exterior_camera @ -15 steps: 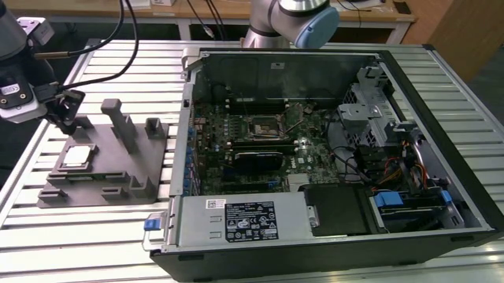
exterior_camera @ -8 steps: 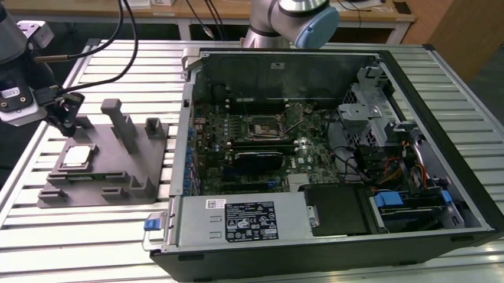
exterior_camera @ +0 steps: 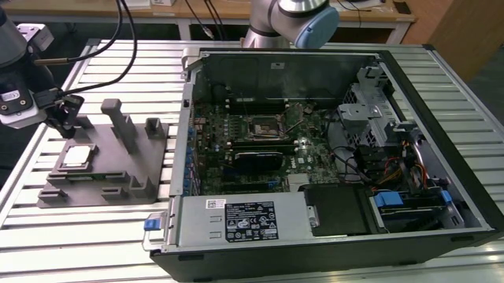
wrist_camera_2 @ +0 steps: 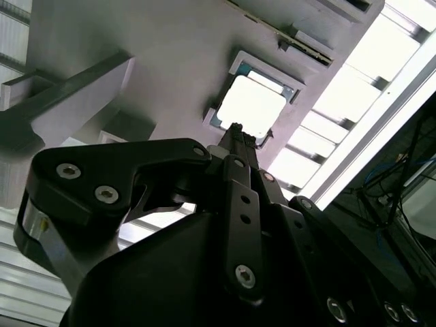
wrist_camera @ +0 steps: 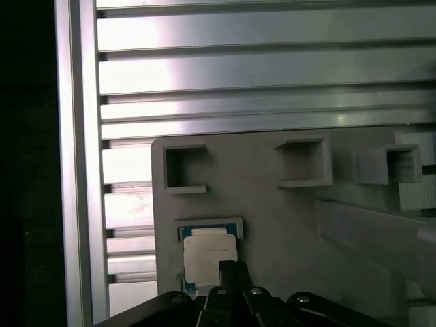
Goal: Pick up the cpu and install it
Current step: 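Pick up the cpu and move it towards the insertion slot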
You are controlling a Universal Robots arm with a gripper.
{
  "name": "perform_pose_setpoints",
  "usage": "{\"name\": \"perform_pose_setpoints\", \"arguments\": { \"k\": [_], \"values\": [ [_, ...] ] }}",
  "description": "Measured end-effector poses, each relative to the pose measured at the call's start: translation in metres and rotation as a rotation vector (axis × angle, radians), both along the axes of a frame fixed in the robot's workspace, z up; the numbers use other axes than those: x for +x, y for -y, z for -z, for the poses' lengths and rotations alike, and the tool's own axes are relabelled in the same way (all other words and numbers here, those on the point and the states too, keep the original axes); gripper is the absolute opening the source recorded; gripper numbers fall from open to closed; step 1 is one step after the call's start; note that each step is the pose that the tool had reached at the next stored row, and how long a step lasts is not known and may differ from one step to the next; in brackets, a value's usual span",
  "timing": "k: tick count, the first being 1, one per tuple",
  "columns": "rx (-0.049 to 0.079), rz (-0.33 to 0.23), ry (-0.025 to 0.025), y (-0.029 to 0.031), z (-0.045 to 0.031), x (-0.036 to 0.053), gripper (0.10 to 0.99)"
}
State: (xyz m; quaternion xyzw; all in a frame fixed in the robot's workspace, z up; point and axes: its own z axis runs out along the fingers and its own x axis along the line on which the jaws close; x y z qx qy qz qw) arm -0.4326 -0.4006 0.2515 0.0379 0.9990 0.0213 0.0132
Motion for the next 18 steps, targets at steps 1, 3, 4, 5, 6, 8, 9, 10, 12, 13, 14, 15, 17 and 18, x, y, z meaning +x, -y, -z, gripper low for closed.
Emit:
{"name": "perform_pose_setpoints", "arguments": {
  "k": [1,3,4,5,6,8,9,10,12,13,14,15,17,18],
  "values": [
    [0.000,0.000,0.0000,0.0001,0.0006,-0.0003,0.106],
    [0.000,0.000,-0.0001,0.0001,0.0018,-0.0009,0.106],
    [0.000,0.000,-0.0001,0.0002,0.0024,-0.0012,0.106],
    [0.000,0.000,-0.0002,0.0004,0.0030,-0.0014,0.106],
    [0.000,0.000,-0.0002,0.0005,0.0036,-0.0018,0.106],
    [0.000,0.000,-0.0003,0.0011,0.0051,-0.0028,0.106],
    [0.000,0.000,-0.0001,0.0014,0.0060,-0.0032,0.106],
    [0.000,0.000,-0.0002,0.0017,0.0067,-0.0037,0.106],
    [0.000,0.000,-0.0002,0.0024,0.0084,-0.0047,0.106],
    [0.000,0.000,-0.0001,0.0028,0.0093,-0.0051,0.106],
    [0.000,0.000,-0.0001,0.0031,0.0101,-0.0056,0.106],
    [0.000,0.000,-0.0001,0.0035,0.0110,-0.0060,0.106],
    [0.000,0.000,0.0000,0.0043,0.0132,-0.0066,0.106],
    [0.000,0.000,0.0000,0.0047,0.0143,-0.0069,0.106]
  ]
}}
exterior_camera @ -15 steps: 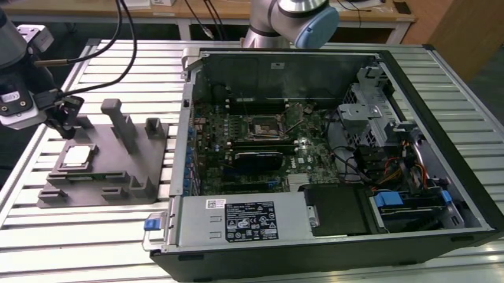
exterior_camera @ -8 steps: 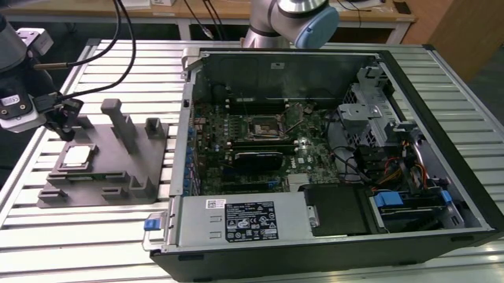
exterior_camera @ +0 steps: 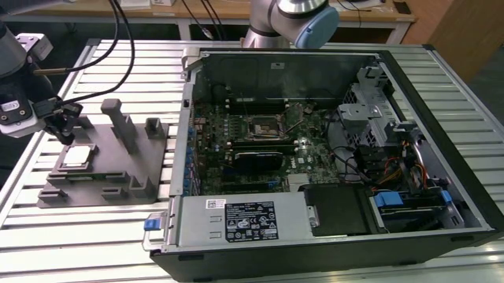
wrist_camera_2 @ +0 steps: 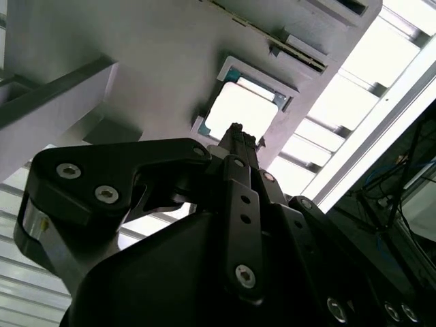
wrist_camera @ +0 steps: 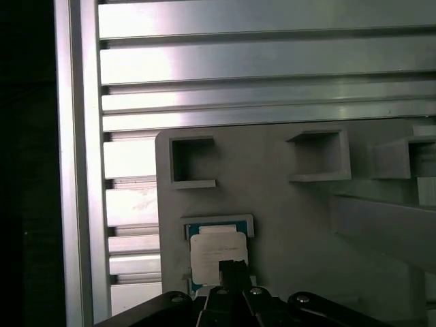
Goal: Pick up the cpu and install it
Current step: 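Pick up the cpu and move it towards the insertion slot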
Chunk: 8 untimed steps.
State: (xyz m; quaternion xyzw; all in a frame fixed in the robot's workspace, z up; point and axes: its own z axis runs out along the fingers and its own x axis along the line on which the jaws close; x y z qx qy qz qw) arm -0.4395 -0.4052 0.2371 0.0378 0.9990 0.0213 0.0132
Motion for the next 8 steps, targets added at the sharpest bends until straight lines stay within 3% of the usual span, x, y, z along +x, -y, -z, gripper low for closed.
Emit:
{"name": "perform_pose_setpoints", "arguments": {
  "k": [8],
  "values": [
    [0.000,0.000,-0.0004,0.0026,0.0105,-0.0016,0.106]
  ]
}}
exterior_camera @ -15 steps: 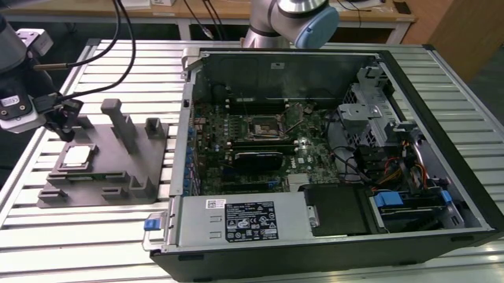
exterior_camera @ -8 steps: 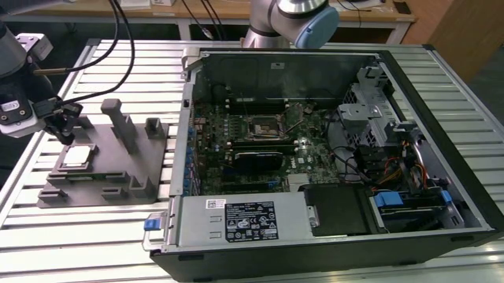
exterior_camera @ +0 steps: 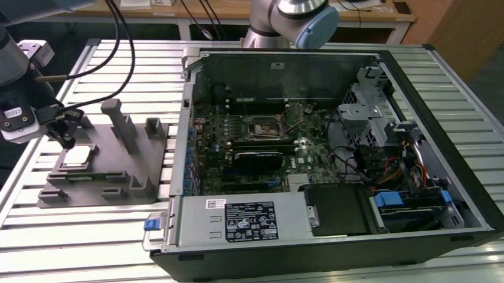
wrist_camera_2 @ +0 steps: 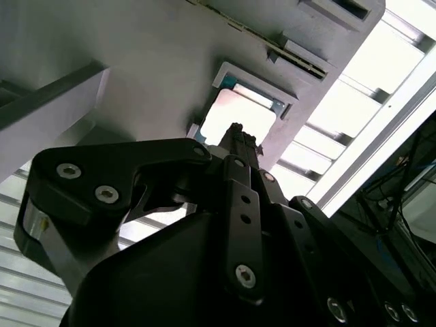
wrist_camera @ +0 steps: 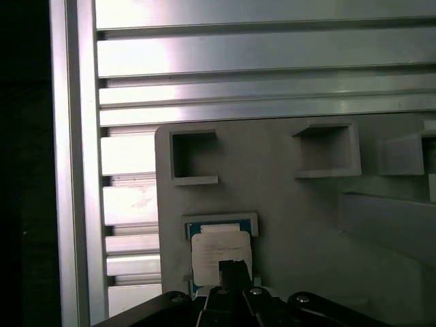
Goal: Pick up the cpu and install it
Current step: 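Pick up the cpu and move it towards the insertion slot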
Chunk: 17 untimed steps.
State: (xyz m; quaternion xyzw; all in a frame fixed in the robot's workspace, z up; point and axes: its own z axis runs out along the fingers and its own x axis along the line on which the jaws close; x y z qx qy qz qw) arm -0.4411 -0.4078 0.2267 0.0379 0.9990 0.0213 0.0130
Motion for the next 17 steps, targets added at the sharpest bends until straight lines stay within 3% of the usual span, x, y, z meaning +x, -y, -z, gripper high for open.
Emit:
{"name": "perform_pose_setpoints", "arguments": {
  "k": [11,17],
  "values": [
    [0.000,-0.002,-0.0033,0.0021,0.0165,-0.0003,0.106],
    [0.000,-0.005,-0.0049,0.0021,0.0220,-0.0010,0.106]
  ]
}}
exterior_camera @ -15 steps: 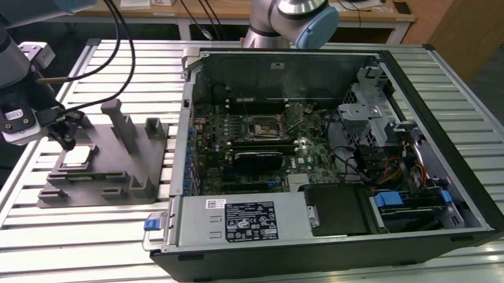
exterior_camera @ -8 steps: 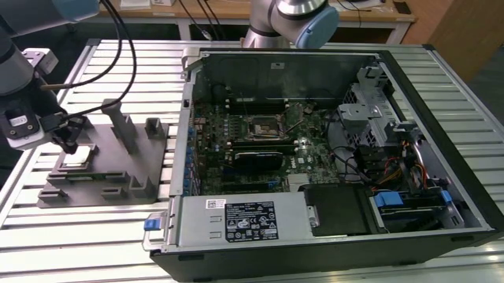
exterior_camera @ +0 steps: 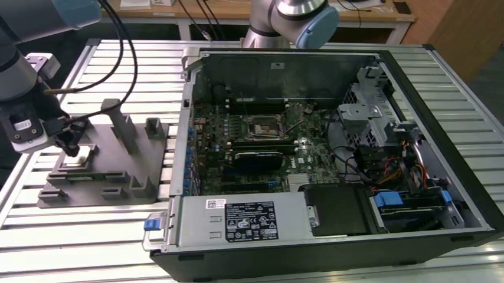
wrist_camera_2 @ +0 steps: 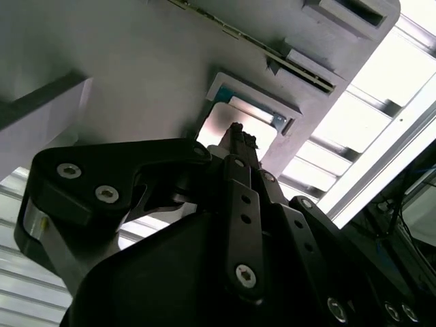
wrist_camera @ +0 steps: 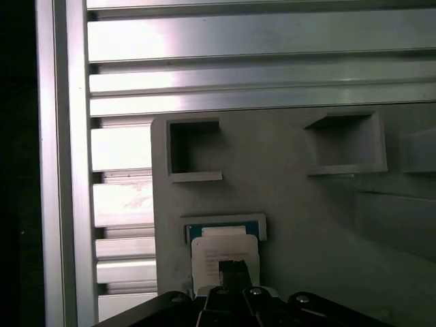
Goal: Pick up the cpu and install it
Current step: 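Pick up the cpu and move it towards the insertion slot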
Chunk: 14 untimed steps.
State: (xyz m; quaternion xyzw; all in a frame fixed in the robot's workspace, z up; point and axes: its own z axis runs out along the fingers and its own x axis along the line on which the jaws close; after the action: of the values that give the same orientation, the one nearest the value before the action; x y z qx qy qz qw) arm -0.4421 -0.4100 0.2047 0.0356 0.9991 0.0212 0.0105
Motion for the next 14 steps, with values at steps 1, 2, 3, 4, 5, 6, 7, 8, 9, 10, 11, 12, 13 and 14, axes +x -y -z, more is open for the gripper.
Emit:
{"name": "perform_pose_setpoints", "arguments": {
  "k": [1,2,3,4,5,6,7,8,9,10,11,12,13,14],
  "values": [
    [0.000,0.000,0.0001,-0.0003,0.0006,-0.0005,0.106],
    [0.000,0.000,0.0002,-0.0004,0.0012,-0.0008,0.106],
    [0.000,0.000,0.0002,-0.0005,0.0019,-0.0012,0.106],
    [0.000,-0.001,0.0002,-0.0006,0.0027,-0.0013,0.106],
    [0.000,-0.001,0.0003,-0.0006,0.0038,-0.0014,0.106],
    [0.000,-0.001,0.0002,-0.0006,0.0049,-0.0014,0.106],
    [0.000,-0.002,0.0001,-0.0007,0.0061,-0.0014,0.106],
    [0.000,-0.003,0.0001,-0.0007,0.0072,-0.0014,0.106],
    [0.000,-0.003,0.0001,-0.0007,0.0081,-0.0014,0.106],
    [0.000,-0.003,-0.0001,-0.0007,0.0083,-0.0015,0.106],
    [0.000,-0.003,-0.0001,-0.0006,0.0083,-0.0015,0.106],
    [0.000,-0.003,-0.0001,-0.0006,0.0083,-0.0015,0.106],
    [0.000,-0.003,-0.0001,-0.0007,0.0083,-0.0015,0.106],
    [0.000,-0.003,0.0000,-0.0007,0.0083,-0.0015,0.106]
  ]
}}
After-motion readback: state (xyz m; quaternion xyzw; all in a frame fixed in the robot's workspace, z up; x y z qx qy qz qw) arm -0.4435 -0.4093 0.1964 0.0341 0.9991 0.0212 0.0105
